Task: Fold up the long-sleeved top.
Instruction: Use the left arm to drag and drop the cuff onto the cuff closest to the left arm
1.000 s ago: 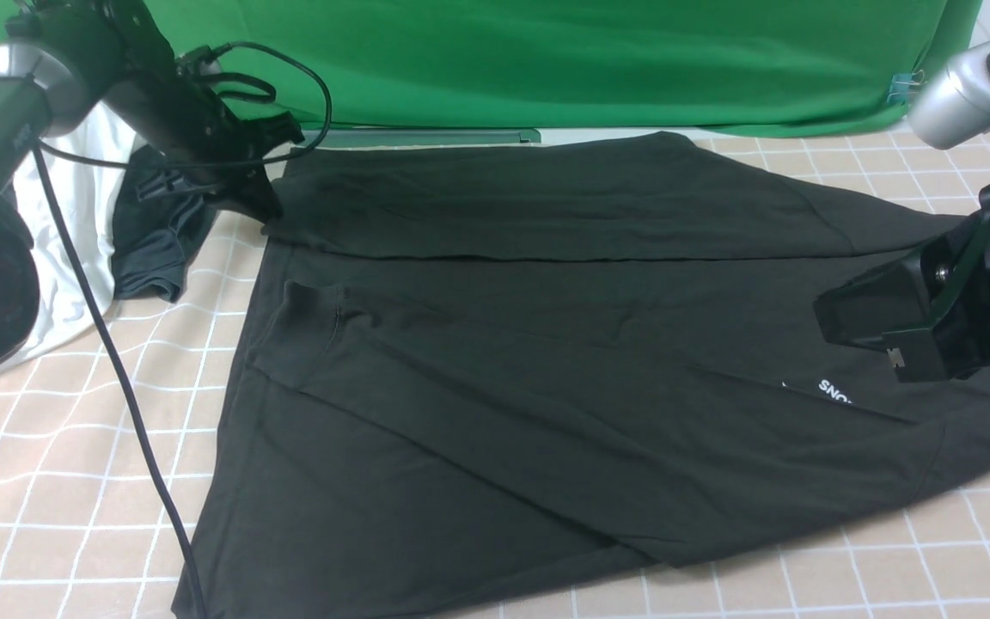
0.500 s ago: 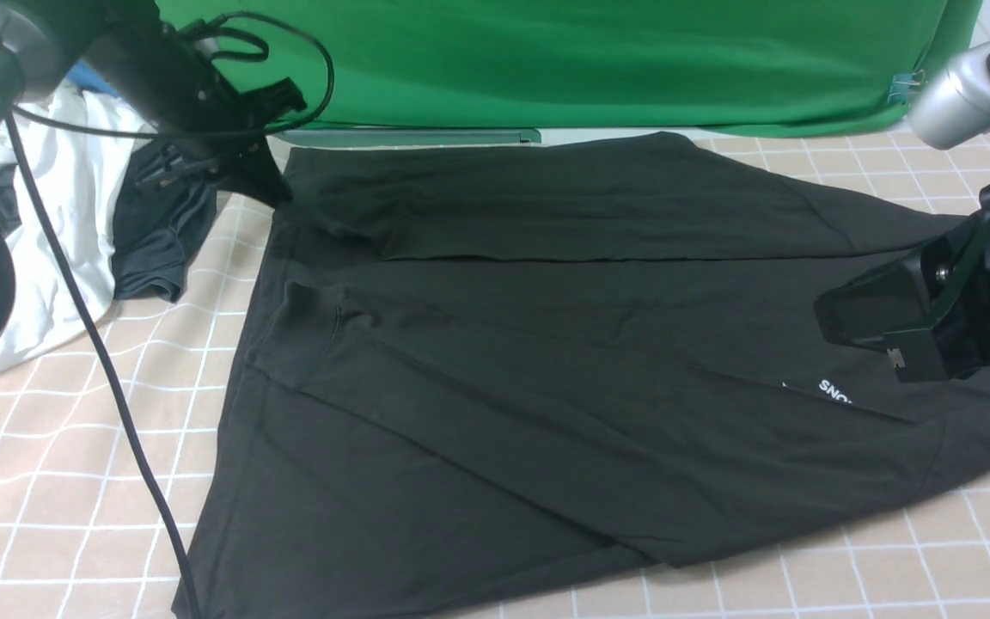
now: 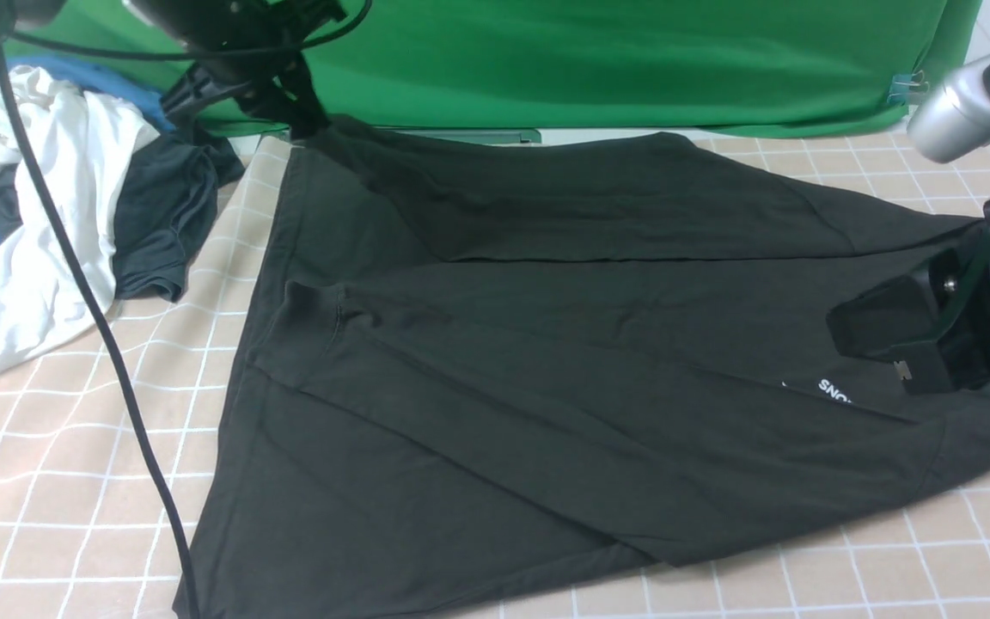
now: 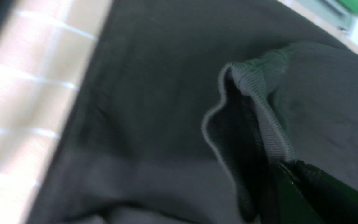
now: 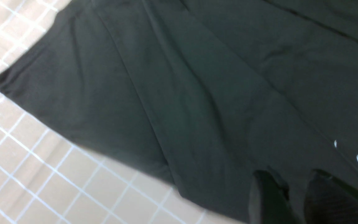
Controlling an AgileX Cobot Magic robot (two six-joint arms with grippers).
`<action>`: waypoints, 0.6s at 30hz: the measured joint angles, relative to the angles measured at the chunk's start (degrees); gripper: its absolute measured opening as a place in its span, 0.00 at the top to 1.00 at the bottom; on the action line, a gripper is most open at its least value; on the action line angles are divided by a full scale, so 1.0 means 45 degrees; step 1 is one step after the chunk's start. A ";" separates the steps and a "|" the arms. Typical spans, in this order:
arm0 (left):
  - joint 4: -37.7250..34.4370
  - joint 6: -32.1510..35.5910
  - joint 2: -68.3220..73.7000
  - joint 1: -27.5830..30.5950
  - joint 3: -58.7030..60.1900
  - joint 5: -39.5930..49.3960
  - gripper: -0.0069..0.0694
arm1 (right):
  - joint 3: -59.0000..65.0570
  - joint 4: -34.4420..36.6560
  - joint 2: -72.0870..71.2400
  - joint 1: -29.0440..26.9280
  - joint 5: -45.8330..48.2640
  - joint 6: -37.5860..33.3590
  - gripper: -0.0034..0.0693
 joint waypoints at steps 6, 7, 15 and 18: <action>0.0767 0.0008 -0.2045 -0.0491 0.2859 0.0054 0.89 | 0.0000 -0.0258 0.0005 0.0000 0.0206 0.0144 0.91; 0.1161 -0.0007 -0.2478 -0.0455 0.3493 0.0054 0.89 | 0.0000 -0.0288 0.0005 0.0000 0.0218 0.0144 0.91; 0.1721 -0.0314 -0.5274 -0.0130 0.6027 0.0054 0.89 | 0.0000 -0.0360 0.0005 0.0000 0.0218 0.0150 0.91; 0.1663 -0.0300 -0.5616 -0.0130 0.6105 0.0067 0.89 | 0.0000 -0.0360 0.0005 0.0000 0.0218 0.0150 0.91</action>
